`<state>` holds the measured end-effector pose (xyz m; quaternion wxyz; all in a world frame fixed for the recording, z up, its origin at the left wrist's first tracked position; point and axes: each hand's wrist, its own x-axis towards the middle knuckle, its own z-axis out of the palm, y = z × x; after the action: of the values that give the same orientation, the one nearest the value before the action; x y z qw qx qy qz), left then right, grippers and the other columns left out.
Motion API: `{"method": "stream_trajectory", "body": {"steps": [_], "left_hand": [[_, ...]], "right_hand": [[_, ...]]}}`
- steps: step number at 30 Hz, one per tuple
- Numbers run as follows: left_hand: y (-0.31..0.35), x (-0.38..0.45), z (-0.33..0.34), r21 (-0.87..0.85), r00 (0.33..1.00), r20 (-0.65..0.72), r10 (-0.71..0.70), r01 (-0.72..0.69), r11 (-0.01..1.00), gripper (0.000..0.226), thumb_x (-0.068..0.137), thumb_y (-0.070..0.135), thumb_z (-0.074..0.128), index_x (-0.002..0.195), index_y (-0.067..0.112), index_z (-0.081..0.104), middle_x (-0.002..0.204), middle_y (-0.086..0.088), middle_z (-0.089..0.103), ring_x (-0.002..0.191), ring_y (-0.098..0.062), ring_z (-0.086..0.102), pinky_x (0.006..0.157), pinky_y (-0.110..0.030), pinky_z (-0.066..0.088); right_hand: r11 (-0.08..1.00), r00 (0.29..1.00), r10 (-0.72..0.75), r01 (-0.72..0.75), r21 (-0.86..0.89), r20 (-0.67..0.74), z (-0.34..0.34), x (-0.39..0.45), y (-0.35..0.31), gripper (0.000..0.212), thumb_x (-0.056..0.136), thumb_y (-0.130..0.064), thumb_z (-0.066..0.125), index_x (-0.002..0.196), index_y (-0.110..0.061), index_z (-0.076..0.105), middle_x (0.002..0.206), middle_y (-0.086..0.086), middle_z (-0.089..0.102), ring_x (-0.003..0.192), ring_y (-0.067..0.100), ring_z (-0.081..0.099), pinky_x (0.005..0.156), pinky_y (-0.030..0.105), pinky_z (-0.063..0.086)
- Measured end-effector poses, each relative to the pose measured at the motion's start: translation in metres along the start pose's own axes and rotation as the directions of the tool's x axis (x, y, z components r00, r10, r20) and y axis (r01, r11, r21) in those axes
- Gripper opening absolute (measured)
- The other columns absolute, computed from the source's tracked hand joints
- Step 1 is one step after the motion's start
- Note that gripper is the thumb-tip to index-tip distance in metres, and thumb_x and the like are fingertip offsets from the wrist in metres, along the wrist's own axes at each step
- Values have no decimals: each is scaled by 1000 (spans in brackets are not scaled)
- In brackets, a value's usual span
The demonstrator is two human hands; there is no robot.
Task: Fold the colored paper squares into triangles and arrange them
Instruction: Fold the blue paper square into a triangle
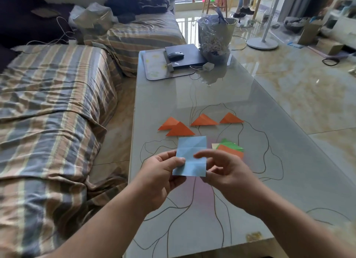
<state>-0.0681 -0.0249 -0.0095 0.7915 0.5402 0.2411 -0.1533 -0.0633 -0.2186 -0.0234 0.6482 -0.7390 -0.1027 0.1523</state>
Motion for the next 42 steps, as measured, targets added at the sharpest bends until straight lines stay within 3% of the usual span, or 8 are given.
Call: {"method": "stream_trajectory", "body": {"steps": [4,7,13,16,20,26,30,42], "left_hand": [[1,-2,-2,77,999,36,-12,9,997,26,95,1,62,119,9,69,102,-14,78,72,-20,70,64,-30,55],[1,-4,-4,118,997,75,-28,19,993,26,97,3,59,118,8,72,110,-19,76,78,-22,66,65,-30,54],[2,-7,-9,237,998,28,61,-66,969,16,101,13,63,109,16,76,90,-1,79,79,-17,69,67,-30,57],[2,-9,-11,308,989,86,118,-139,941,16,100,16,64,111,18,76,98,0,79,87,-14,71,71,-25,56],[5,-12,-13,359,980,125,158,-193,913,16,99,17,66,111,20,76,95,1,80,78,-7,69,74,-25,57],[9,-8,-13,279,995,79,59,-79,957,16,100,10,63,108,12,78,84,-6,73,68,-12,58,71,-28,55],[9,-9,-11,256,993,112,23,-51,965,21,103,8,57,108,11,77,83,-5,74,68,-13,59,69,-28,55],[7,-11,-6,199,986,166,28,-61,978,22,102,3,58,105,12,78,92,-11,78,81,-19,70,78,-33,61]], "right_hand": [[997,999,-7,10,-76,36,4,4,5,26,92,-12,77,101,-35,79,82,13,68,69,38,54,65,51,51],[993,998,-22,28,-112,50,4,6,3,27,91,-9,78,97,-35,80,97,9,76,89,49,65,78,64,57],[999,997,-30,33,-43,72,5,8,-8,15,76,-27,81,91,-29,82,93,5,78,92,39,70,87,51,61],[1000,997,-14,13,11,76,6,9,-11,16,71,-26,82,87,-23,84,89,4,78,88,30,72,84,36,62],[999,996,-11,7,38,92,7,11,-13,11,75,-25,81,85,-23,84,89,5,79,85,22,72,84,33,60],[996,996,13,-21,89,85,1,12,-21,13,75,-26,81,85,-18,81,79,2,72,75,15,64,72,25,53],[984,990,88,-103,144,108,-3,13,-23,17,73,-32,83,84,-20,81,83,7,71,81,23,65,77,36,52],[969,984,177,-174,174,1,2,13,-24,26,73,-41,81,73,-15,77,80,13,73,76,21,69,76,37,53]]}}
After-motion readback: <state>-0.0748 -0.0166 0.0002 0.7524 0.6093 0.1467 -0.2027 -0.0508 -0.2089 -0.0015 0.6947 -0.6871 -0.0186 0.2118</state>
